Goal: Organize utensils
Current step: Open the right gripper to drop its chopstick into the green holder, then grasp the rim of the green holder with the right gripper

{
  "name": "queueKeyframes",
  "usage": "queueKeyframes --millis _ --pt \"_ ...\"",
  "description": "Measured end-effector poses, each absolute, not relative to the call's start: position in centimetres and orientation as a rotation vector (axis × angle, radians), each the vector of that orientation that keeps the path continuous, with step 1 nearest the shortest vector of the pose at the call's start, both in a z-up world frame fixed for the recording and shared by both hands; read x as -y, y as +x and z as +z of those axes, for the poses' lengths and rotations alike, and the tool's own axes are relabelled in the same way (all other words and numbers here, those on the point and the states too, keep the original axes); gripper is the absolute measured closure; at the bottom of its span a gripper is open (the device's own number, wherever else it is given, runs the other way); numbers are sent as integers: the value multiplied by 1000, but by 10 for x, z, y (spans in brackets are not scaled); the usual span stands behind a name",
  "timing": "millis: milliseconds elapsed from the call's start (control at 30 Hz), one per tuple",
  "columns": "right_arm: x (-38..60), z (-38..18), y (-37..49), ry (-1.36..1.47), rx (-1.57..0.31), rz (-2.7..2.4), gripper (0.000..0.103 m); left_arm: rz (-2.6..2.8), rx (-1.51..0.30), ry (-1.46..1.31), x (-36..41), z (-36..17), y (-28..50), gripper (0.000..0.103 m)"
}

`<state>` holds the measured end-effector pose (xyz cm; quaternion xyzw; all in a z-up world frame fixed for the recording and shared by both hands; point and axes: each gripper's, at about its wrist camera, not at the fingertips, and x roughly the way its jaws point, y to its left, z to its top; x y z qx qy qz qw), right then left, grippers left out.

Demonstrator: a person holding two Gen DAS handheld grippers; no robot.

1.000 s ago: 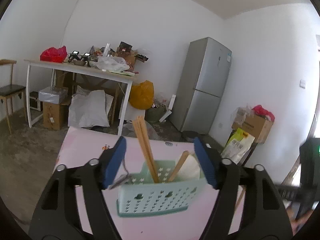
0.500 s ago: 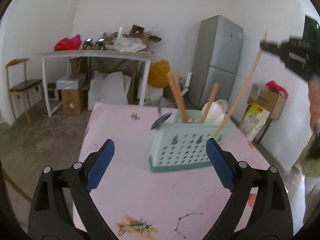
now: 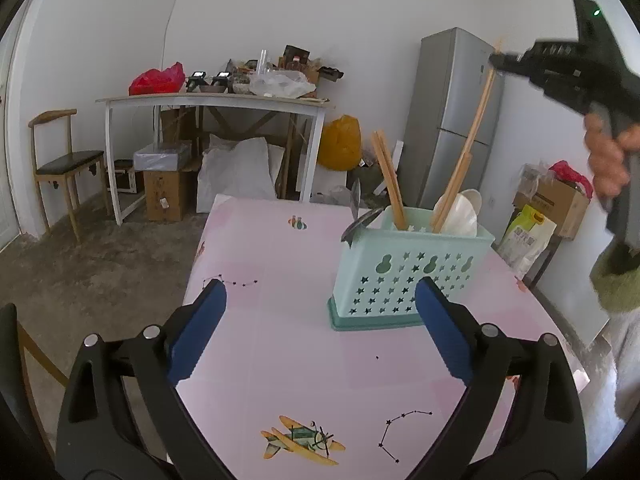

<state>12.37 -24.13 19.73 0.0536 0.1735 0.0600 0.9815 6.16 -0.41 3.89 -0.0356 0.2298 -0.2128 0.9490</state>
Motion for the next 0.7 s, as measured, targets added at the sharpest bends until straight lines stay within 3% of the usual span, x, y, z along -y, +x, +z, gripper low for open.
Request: queueKeyframes --millis 233,333,533,700 --pt "246 147 145 83 -500 100 93 -438 -491 -54 10 31 68 10" --pt "266 149 136 146 -481 97 73 -448 -500 -49 15 29 74 10" --pt "311 150 97 300 -390 83 58 -485 -510 -45 28 24 86 10" --pt "347 109 75 519 -411 114 52 -565 -511 -71 40 22 100 10"
